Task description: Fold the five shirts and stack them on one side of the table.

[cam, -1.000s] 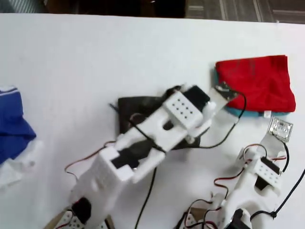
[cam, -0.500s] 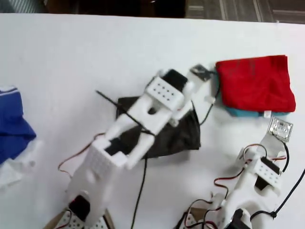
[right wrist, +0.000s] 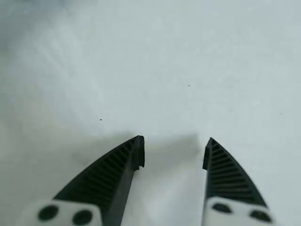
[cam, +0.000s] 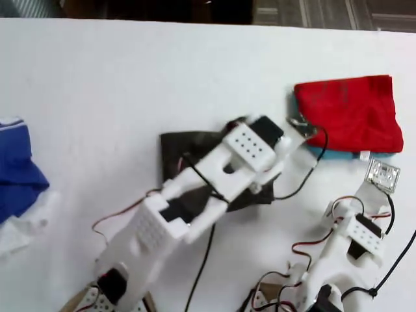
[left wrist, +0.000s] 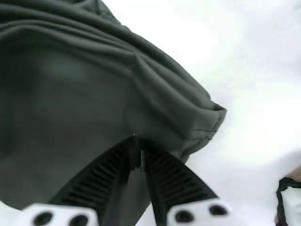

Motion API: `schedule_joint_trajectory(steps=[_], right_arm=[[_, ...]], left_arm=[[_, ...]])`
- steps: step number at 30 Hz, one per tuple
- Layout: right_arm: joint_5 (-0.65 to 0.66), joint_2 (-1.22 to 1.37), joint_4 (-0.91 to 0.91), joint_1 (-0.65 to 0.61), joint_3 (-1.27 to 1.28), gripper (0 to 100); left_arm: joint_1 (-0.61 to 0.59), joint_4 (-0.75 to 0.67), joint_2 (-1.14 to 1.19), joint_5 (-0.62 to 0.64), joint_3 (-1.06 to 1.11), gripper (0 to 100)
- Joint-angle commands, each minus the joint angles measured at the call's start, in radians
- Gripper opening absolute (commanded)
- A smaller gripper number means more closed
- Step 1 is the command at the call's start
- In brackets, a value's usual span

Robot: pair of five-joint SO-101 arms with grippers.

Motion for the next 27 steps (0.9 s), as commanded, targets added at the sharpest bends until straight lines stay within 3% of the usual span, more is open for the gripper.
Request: schedule_joint_trajectory(steps=[1, 10, 18, 27], right_arm=[[-0.006, -0.033, -0.015, 0.005, -0.017, 21.1], [-0.006, -0.033, -0.016, -0.008, -0.017, 21.1], [-0.006, -0.033, -0.016, -0.008, -0.017, 21.1], [-0.006, -0.033, -0.016, -0.008, -0.017, 21.1]], left_arm=[[-0.014, 0.012, -0.057, -0.008, -0.038, 3], [0.089, -0.072, -0.012, 0.026, -0.008, 3], [0.049, -0.084, 0.084, 0.028, -0.018, 3], [0.026, 0.021, -0.097, 0.020, -0.165, 3]])
